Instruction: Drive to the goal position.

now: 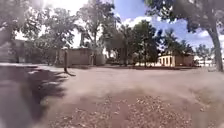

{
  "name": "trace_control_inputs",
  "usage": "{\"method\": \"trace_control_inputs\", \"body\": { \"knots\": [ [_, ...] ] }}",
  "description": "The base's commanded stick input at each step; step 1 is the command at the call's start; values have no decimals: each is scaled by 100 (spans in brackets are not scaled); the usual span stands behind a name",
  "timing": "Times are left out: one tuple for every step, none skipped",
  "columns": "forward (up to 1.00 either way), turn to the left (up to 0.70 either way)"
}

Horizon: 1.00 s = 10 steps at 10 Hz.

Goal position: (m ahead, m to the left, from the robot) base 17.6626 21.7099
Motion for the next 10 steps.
{"method": "trace_control_inputs", "body": {
  "knots": [
    [85,0],
    [85,0],
    [85,0],
    [85,0],
    [85,0],
    [85,0],
    [85,0],
    [85,0],
    [85,0],
    [85,0]
  ]
}}
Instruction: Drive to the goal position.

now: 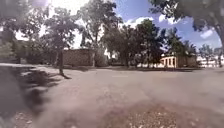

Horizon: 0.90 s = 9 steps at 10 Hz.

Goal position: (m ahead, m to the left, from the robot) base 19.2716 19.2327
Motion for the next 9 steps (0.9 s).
{"method": "trace_control_inputs", "body": {
  "knots": [
    [85,0],
    [85,0],
    [85,0],
    [85,0],
    [85,0],
    [85,0],
    [85,0],
    [85,0],
    [85,0]
  ]
}}
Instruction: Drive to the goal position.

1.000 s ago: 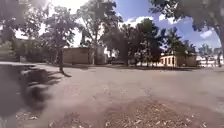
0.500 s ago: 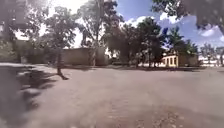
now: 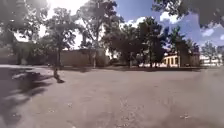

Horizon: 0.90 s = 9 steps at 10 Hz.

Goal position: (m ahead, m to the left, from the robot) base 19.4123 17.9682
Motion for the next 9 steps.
{"method": "trace_control_inputs", "body": {
  "knots": [
    [85,0],
    [85,0],
    [85,0],
    [85,0],
    [85,0],
    [85,0],
    [85,0],
    [85,0],
    [85,0]
  ]
}}
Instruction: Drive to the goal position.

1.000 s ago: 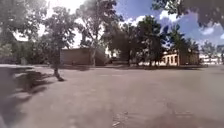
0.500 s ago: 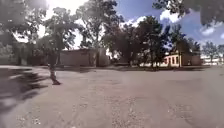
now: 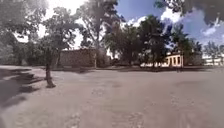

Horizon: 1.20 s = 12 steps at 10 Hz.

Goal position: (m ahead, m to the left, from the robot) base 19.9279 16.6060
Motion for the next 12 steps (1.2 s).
{"method": "trace_control_inputs", "body": {
  "knots": [
    [85,0],
    [85,0],
    [85,0],
    [85,0],
    [85,0],
    [85,0],
    [85,0],
    [85,0],
    [85,0],
    [85,0],
    [85,0],
    [85,0]
  ]
}}
